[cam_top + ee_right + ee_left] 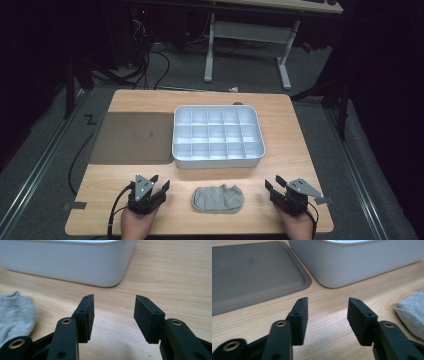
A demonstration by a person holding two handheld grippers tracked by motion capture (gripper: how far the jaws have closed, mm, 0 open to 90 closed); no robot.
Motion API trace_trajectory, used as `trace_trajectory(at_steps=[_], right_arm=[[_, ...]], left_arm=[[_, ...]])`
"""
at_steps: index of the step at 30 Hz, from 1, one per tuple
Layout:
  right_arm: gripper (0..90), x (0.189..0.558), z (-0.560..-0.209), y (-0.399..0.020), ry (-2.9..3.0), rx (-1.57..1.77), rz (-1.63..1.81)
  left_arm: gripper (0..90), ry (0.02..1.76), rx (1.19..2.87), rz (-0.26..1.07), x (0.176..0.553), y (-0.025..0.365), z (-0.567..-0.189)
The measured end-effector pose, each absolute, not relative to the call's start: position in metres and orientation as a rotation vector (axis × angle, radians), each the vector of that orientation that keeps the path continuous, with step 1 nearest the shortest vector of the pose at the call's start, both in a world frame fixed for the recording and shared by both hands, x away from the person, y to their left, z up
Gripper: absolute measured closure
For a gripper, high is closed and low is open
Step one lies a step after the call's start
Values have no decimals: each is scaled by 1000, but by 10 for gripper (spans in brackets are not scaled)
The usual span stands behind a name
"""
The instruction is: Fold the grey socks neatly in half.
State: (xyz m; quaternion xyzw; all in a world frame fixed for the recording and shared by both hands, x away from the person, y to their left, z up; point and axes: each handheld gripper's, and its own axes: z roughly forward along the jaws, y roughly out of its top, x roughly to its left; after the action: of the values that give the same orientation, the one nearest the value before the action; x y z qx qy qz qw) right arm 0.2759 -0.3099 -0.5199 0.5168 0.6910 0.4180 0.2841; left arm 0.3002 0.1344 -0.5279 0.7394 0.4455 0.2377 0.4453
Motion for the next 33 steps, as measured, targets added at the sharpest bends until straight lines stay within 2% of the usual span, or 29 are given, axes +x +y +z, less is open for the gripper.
trace_trajectory(at_steps=[2, 3, 7, 15, 28, 31, 33], right_arm=[[514, 277, -520, -310, 1850, 1391, 1109], [526, 279, -521, -309, 1867, 1408, 1090], [544, 278, -522, -305, 1889, 1388, 1077], [470, 281, -520, -302, 1894, 1461, 1186], [478, 279, -520, -287, 1960, 1332, 1197], [417, 279, -517, -278, 2010, 1295, 1197], [416, 278, -516, -275, 2030, 1260, 1189]], left_arm=[[502, 1113, 1834, 573, 301, 134, -528], [499, 1123, 1814, 508, 302, 136, -528], [466, 1103, 1835, 527, 302, 134, -528], [427, 1099, 1840, 465, 301, 132, -529], [400, 1024, 1864, 449, 294, 122, -522], [391, 1007, 1875, 441, 292, 118, -522], [387, 1002, 1875, 438, 292, 117, -522]])
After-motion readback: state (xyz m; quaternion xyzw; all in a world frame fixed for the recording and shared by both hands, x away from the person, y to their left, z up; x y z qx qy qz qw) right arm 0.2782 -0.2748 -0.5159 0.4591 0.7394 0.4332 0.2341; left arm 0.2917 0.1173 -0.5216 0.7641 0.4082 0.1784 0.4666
